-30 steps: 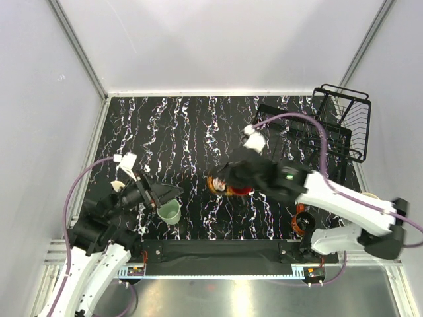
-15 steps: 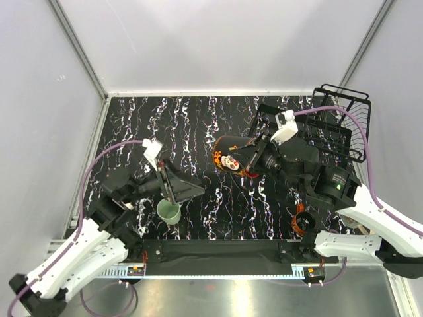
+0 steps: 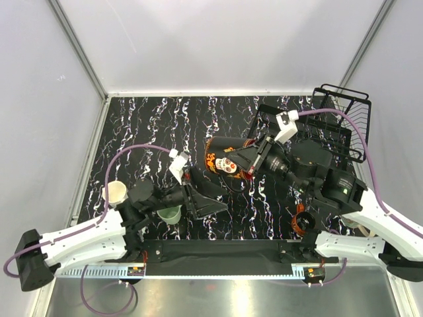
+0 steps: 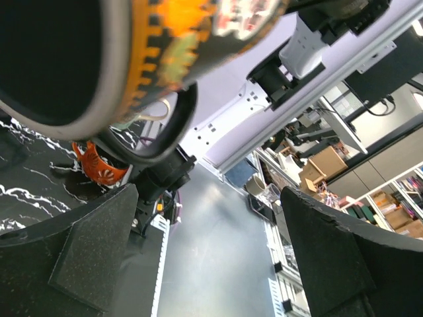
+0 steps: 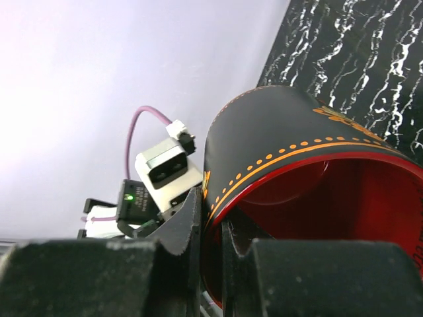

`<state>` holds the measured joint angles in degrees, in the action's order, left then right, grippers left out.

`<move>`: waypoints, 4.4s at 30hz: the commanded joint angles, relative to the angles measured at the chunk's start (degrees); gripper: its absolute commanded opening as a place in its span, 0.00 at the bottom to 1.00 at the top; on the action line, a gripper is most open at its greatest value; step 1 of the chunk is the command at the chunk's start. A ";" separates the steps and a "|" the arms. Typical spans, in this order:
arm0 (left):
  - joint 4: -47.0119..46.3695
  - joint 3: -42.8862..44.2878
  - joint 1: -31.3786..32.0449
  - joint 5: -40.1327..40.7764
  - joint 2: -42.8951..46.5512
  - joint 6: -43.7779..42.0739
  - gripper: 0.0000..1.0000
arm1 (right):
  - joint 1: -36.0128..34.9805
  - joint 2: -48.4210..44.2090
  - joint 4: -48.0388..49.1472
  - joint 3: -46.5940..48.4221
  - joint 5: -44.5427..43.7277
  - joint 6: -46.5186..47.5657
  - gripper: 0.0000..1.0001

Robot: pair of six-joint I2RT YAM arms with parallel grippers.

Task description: Load the cups into the dish rack

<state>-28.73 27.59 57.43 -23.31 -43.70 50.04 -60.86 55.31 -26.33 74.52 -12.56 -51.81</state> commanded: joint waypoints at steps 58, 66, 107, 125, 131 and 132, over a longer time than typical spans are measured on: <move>-34.38 9.76 4.89 19.08 -14.92 -0.21 0.00 | -0.22 -13.47 19.84 -13.08 3.33 -10.42 0.00; -21.12 11.08 3.83 18.57 -10.44 -1.61 0.00 | -0.14 -15.58 12.09 -14.66 0.17 -8.48 0.19; 39.35 32.77 3.13 33.06 2.32 -30.61 0.00 | -0.14 -23.68 1.90 -30.48 -0.72 -12.00 0.55; 37.79 50.45 -0.03 26.48 -23.96 -39.06 0.00 | -0.14 -12.59 5.24 -47.98 5.62 -11.03 0.00; 33.48 53.88 -1.88 24.19 -32.84 -39.93 0.00 | -0.14 -21.37 -2.67 -48.68 2.10 -12.96 0.00; 32.87 54.23 -2.23 23.75 -35.02 -39.85 0.00 | -0.14 -25.04 -4.85 -49.29 1.84 -14.62 0.00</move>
<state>20.43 75.64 56.07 2.94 -77.38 11.38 -60.93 35.86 -26.57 25.74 -7.53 -64.25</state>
